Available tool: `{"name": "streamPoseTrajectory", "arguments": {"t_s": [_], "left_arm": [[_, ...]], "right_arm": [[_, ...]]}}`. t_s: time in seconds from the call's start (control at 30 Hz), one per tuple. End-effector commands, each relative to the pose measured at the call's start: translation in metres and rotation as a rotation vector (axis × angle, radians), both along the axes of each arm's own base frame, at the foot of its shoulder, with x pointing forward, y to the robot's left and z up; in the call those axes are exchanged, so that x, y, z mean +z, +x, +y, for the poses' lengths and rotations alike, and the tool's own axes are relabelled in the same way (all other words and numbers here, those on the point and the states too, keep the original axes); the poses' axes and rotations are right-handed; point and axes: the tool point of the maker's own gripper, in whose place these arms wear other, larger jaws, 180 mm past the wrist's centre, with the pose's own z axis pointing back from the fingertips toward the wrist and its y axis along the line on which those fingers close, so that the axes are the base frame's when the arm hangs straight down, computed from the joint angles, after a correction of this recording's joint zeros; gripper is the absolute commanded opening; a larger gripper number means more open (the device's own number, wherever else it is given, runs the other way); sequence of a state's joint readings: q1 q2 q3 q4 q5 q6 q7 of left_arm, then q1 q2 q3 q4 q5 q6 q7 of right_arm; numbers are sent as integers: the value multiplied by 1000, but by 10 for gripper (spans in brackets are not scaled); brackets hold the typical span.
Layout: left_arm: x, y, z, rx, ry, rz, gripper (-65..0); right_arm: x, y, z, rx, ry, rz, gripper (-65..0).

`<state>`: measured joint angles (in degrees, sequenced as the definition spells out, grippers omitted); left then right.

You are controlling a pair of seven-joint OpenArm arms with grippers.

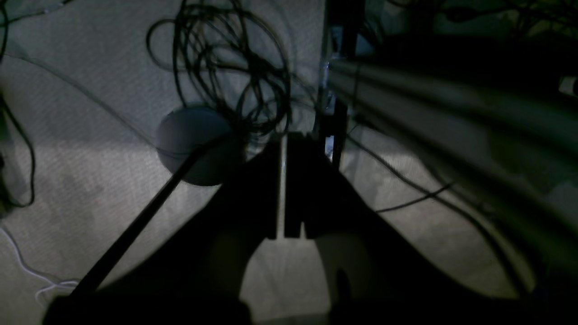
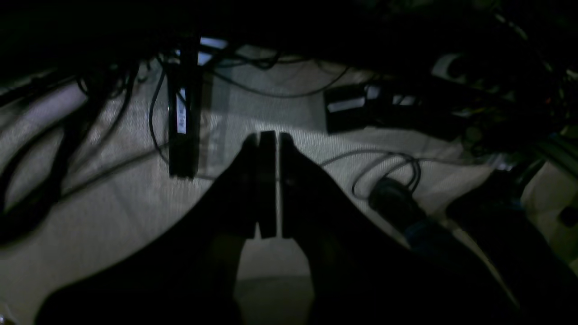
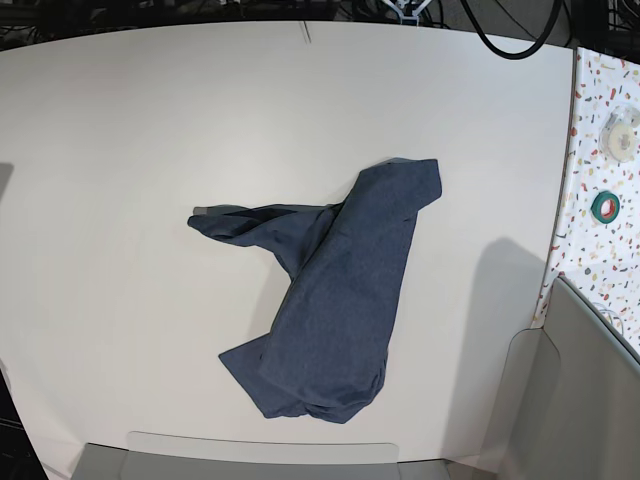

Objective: Layout the t-shirt on the table in an organized manner, then fold the t-shirt properly

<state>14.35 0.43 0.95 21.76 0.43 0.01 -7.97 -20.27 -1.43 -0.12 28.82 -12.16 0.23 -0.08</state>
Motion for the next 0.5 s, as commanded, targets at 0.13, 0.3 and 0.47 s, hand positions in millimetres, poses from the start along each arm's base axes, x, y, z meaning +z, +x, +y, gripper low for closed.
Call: {"name": "streamPoseTrajectory", "arguments": {"t_s": [0.13,0.3,0.47], "left_arm": [[15,-19,24,-36,38,-45,-650],[40,-38,22,-203,20,-94,-650],[76,-51,13,-289,-14,-163,-650]], "right_arm": [[19,-32,-1,-2,-3,-18,-650],[40,-37,-5,2,-11,-70,-650],[69,-39,-9,6,-20,-135,-650]]}}
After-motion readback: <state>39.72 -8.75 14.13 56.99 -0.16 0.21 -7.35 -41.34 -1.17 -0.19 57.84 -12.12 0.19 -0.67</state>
